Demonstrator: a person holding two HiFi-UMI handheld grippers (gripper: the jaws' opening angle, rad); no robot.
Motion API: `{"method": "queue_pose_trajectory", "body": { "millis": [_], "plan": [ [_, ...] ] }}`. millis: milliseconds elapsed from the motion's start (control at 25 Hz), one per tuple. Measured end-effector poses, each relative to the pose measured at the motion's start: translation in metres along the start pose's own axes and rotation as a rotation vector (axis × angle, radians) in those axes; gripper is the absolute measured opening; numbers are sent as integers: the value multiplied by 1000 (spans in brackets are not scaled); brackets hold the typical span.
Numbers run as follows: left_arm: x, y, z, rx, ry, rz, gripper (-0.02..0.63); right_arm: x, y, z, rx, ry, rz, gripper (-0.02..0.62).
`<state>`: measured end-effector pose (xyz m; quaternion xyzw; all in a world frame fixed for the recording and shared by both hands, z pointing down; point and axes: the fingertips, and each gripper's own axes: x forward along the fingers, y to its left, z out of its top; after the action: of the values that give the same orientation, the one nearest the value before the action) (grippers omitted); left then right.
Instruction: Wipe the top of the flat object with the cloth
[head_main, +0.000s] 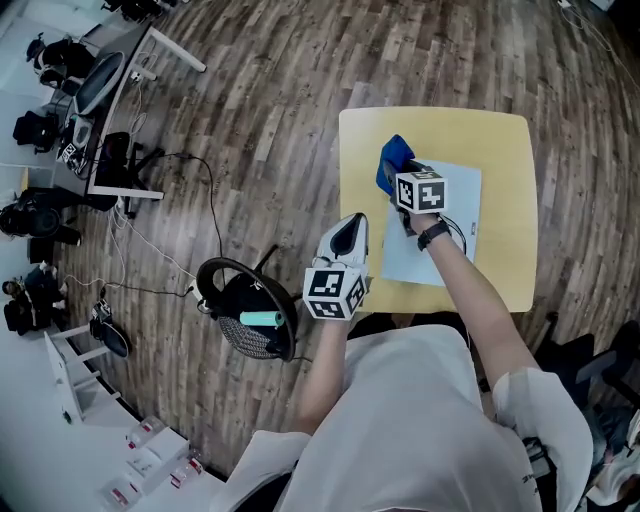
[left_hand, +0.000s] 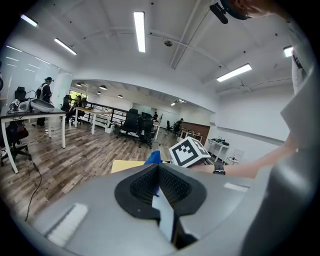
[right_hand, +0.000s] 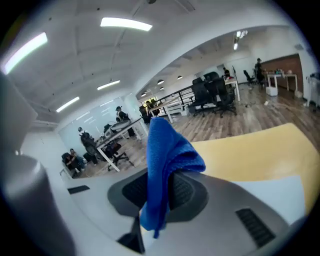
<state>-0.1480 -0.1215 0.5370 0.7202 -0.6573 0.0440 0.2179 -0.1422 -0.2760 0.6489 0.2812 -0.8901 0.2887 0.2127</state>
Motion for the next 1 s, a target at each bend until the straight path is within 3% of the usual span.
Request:
{"method": "queue_pose_trajectory", "body": {
  "millis": [80,680,840,1000],
  "plan": [
    [4,-7,-1,8,3,-16,9,-10,-22,-8,-33,22,-73,60],
    [36,-68,-12,63,44,-159,9,-161,-201,-52,101,-18,-407,60],
    [36,-76,-13,73,45,-173,9,-194,-230,-59,164,-39,-482,60],
    [32,-75,-10,72,33,-170,9,-201,-220,-43,150,-73,-475,60]
  ]
}}
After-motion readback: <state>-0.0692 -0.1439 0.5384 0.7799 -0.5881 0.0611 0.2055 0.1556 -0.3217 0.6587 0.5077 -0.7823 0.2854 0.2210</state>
